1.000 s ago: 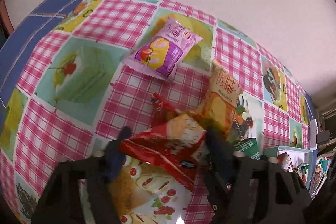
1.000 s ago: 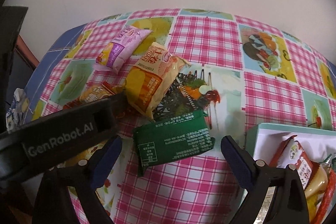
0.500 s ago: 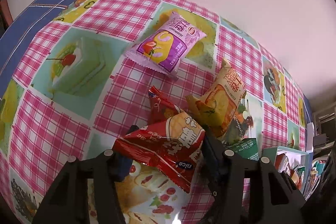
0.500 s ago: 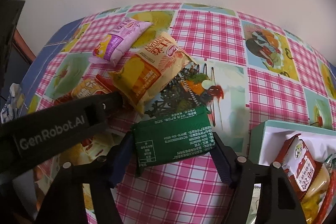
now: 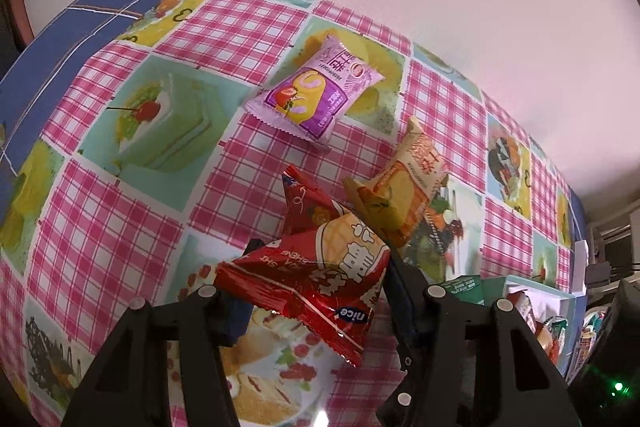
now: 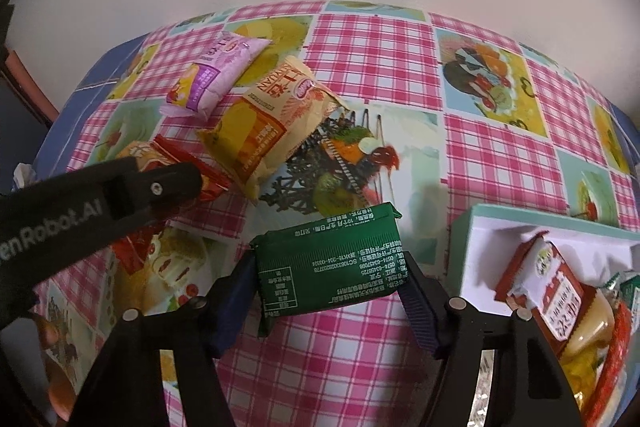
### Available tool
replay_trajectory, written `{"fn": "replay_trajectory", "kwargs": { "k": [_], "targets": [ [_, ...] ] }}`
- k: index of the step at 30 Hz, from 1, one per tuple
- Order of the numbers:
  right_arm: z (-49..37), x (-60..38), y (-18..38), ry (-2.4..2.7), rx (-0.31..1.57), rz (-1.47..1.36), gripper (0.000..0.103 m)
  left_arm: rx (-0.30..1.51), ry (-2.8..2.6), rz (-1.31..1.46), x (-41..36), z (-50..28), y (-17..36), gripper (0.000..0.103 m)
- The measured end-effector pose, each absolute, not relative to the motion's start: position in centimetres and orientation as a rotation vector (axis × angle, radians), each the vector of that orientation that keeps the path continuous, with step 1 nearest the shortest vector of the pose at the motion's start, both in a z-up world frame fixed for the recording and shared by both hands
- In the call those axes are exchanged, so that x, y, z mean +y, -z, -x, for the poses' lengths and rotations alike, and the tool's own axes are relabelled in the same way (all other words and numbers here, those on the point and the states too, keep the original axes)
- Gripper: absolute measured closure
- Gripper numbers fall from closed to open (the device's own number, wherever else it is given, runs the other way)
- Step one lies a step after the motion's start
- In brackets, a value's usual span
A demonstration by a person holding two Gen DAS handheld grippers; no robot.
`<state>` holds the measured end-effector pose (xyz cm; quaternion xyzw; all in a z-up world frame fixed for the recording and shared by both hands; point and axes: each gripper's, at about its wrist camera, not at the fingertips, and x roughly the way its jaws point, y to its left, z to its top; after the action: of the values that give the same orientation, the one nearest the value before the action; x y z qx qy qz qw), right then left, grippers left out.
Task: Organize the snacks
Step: 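Carry both bags over the white tray and lower them in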
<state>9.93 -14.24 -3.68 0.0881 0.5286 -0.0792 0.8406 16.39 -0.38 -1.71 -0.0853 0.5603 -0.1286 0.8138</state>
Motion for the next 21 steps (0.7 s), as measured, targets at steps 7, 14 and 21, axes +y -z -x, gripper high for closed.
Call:
{"fn": "replay_trajectory", "kwargs": {
  "k": [7,14,21],
  "targets": [
    [-8.4,-14.5,1.9,0.185,1.113,-0.207,0.032,1.171,0.278,0.172,-0.1,-14.9,-0.3,0.044],
    [-6.5,-15.1,0.2,0.22,1.114,-0.213,0.032,1.155,0.276,0.181,0.5,-13.5,-1.7,0.044],
    [-3.2,-16.2,-1.1,0.252,1.106,-0.251,0.032,1.147,0.297,0.214,0.6,-11.4,-2.5,0.044]
  ]
}}
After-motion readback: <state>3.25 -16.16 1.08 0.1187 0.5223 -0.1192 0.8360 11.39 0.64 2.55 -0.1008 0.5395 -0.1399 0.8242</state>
